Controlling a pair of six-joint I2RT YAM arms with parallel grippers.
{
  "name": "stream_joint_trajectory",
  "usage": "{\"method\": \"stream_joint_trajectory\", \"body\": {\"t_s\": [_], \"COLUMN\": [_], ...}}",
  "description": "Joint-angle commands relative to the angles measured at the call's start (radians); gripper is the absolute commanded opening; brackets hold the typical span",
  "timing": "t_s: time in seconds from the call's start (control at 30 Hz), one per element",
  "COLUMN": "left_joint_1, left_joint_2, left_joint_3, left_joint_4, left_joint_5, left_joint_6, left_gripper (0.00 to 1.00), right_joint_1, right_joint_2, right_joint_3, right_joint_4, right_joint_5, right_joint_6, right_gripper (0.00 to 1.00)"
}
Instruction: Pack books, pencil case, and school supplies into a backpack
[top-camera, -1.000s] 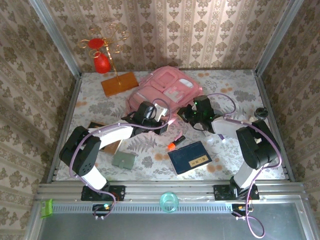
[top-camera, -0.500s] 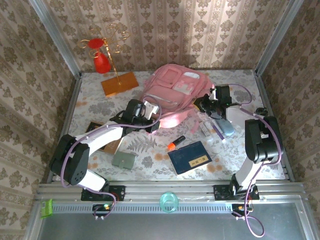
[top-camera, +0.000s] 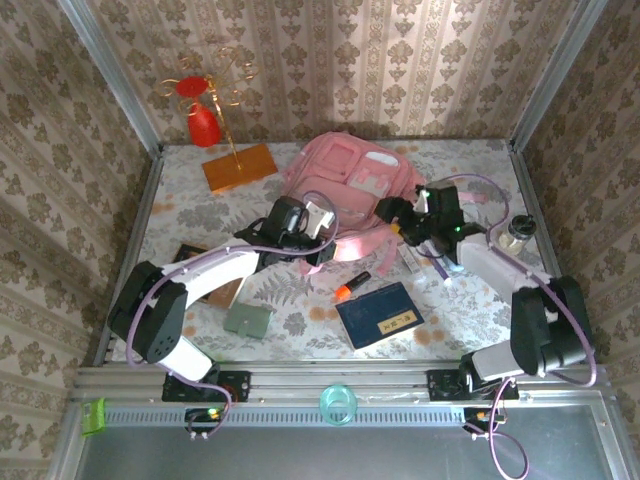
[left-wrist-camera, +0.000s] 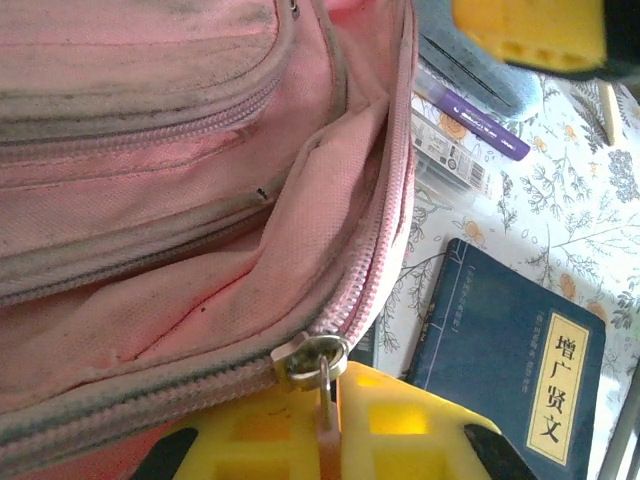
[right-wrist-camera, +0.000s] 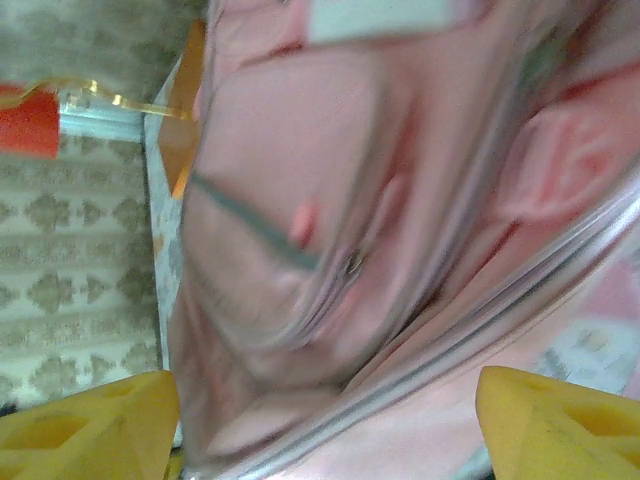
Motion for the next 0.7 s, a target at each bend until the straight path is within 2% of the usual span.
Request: {"method": "stream_joint_trajectory", "body": {"t_s": [0.0, 0.2, 0.37, 0.43, 0.53, 0.67], "left_joint_1": [-0.011, -0.036, -0.065, -0.068, -0.063, -0.018], "left_joint_2": [0.006, 0.01, 0.014, 0.012, -0.014, -0.08], "left_joint_3": [0.044, 0.05, 0.044, 0.04, 0.02, -0.033], "left_joint_4": [0.044, 0.052, 0.045, 0.038, 0.016, -0.025], "left_joint_5": [0.004, -0.005, -0.02, -0.024, -0.04, -0.032], "left_joint_6": [-0.014, -0.009, 0.022, 0.027, 0.044, 0.067], "left_gripper": [0.0, 0.0, 0.0, 0.0, 0.0, 0.0], "right_joint_1": [0.063, 0.17, 0.193, 0.193, 0.165, 0.06], "right_joint_2": [-0.039, 0.021, 0.115, 0.139, 0.137, 0.106], "right_joint_3": [-0.07, -0.073, -0.029, -0.004, 0.013, -0.003], "right_joint_4": [0.007, 0.081, 0.172, 0.176, 0.116, 0.04], "right_joint_5": [0.102, 0.138, 0.151, 0.161, 0.193, 0.194], "right_joint_6": [0.099, 0.191, 0.236, 0.228, 0.172, 0.073], "right_gripper": [0.8, 0.79, 0.73, 0.63, 0.3, 0.0]}}
